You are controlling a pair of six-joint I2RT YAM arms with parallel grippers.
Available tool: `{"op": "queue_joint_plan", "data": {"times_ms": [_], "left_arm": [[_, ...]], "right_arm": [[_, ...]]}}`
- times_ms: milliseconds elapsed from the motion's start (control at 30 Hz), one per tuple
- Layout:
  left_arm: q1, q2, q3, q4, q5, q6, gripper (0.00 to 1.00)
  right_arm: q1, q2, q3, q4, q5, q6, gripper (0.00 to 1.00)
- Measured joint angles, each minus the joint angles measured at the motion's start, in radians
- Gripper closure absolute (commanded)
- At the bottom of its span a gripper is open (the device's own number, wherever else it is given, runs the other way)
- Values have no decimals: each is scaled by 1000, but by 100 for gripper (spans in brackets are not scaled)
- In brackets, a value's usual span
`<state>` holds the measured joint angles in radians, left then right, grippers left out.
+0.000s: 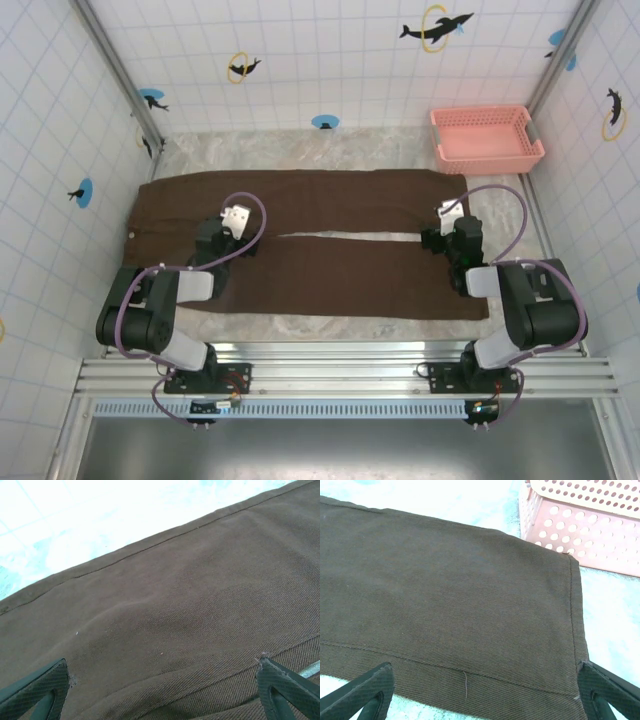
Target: Roll up the long pants
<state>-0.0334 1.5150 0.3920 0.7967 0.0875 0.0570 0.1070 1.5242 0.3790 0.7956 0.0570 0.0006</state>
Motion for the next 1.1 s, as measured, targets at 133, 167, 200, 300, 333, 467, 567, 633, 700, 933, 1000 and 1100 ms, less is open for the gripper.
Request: {"op": "queue_joint_plan", "data": {"times_ms": [133,167,200,300,333,467,567,633,700,933,1000,1100], "left_arm": [[0,0,0,0,0,0,3],[0,0,0,0,0,0,2],[0,0,0,0,0,0,3],[0,0,0,0,0,0,3],[0,0,0,0,0,0,3],[0,0,0,0,0,0,2],[0,0,0,0,0,0,2],[-3,-8,28,-65,-14,0,2],[-12,-24,123,-233,-45,6,2],[-97,-76,729,-931,-370,120,2],[-123,-141,753,-1035,-369,178,2],[-171,-177,803,-1220,-343,248,2]], "right_arm": [[0,0,0,0,0,0,3],[0,0,0,0,0,0,3],[0,0,0,0,0,-1,3],[0,0,0,0,0,0,3],[0,0,0,0,0,0,3],[0,0,0,0,0,-1,3],[1,0,0,0,3,-1,3],[13,-19,28,-79,34,0,3],[32,-60,117,-265,73,6,3],[252,-169,554,-874,307,-38,3],[388,-198,587,-1006,349,-77,3],[550,-195,594,-1192,356,-121,1]]}}
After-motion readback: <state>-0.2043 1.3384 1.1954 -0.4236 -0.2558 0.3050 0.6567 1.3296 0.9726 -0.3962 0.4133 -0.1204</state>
